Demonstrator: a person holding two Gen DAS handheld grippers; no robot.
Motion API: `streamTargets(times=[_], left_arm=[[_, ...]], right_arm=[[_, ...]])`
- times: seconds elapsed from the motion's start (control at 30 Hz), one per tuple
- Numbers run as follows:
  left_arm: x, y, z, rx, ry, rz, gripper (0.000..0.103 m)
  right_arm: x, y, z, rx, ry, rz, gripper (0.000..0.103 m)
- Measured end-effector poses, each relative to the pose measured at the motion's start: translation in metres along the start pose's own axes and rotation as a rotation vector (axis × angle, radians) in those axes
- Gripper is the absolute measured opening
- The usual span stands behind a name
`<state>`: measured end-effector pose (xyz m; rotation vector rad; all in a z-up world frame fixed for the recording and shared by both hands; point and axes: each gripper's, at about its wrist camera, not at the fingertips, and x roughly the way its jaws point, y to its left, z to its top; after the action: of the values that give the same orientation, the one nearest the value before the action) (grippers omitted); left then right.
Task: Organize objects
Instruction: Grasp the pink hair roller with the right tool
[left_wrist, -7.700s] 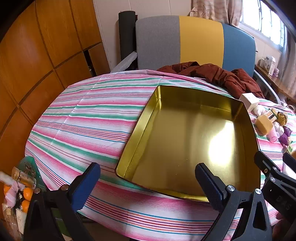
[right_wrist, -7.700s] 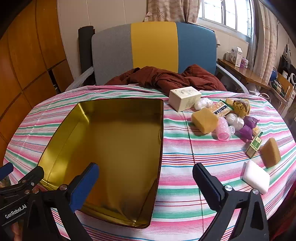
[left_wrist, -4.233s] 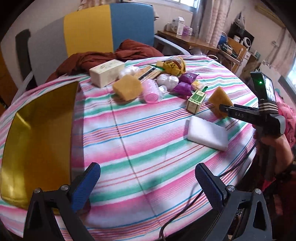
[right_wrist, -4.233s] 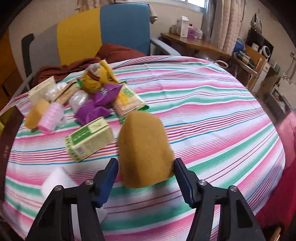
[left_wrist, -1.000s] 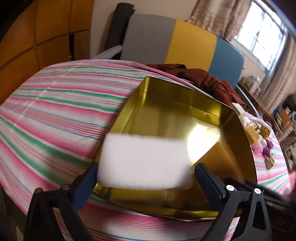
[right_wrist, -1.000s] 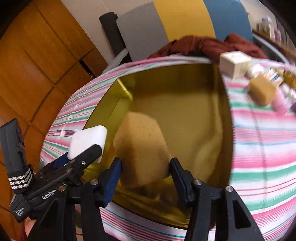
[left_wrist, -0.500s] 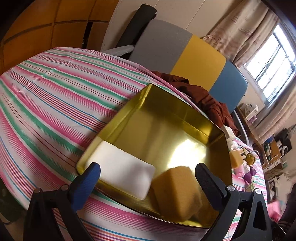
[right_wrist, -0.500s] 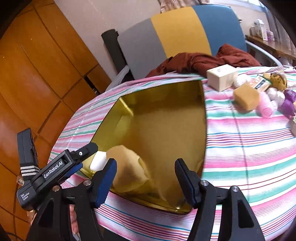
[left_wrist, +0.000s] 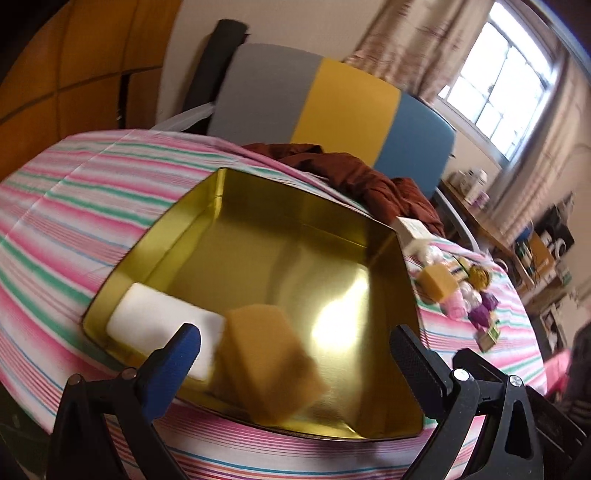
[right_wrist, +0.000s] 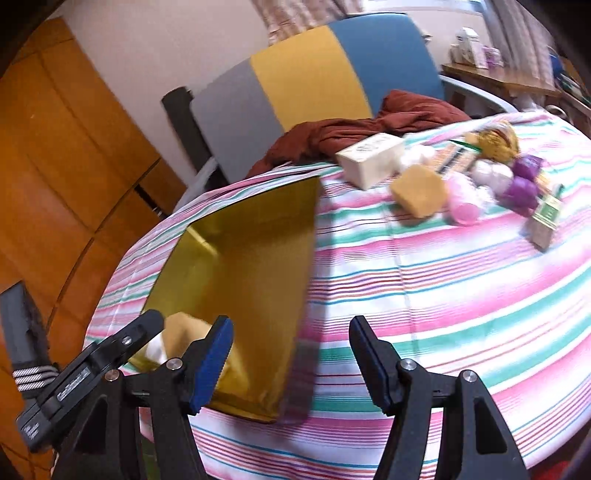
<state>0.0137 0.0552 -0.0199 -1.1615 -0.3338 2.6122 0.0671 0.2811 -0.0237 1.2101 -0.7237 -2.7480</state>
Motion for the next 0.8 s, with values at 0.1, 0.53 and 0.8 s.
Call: streamTargets(times=[0.1, 0.53, 0.8], left_arm=[[0.001, -0.017, -0.002, 0.039, 0.01, -0.022, 0.103], [0.002, -0.086, -0.014, 0.145, 0.039, -0.118, 0.103], [0.007, -0.121, -0.024, 0.21, 0.068, -0.144, 0.103]], right_arm=[[-0.003, -0.018, -0.001, 0.039, -0.008, -0.028, 0.066], [-0.017, -0.098, -0.001, 0.156, -0.073, -0.194, 0.066], [-0.034, -0.166, 0.026, 0.283, -0.182, -0.303, 0.066]])
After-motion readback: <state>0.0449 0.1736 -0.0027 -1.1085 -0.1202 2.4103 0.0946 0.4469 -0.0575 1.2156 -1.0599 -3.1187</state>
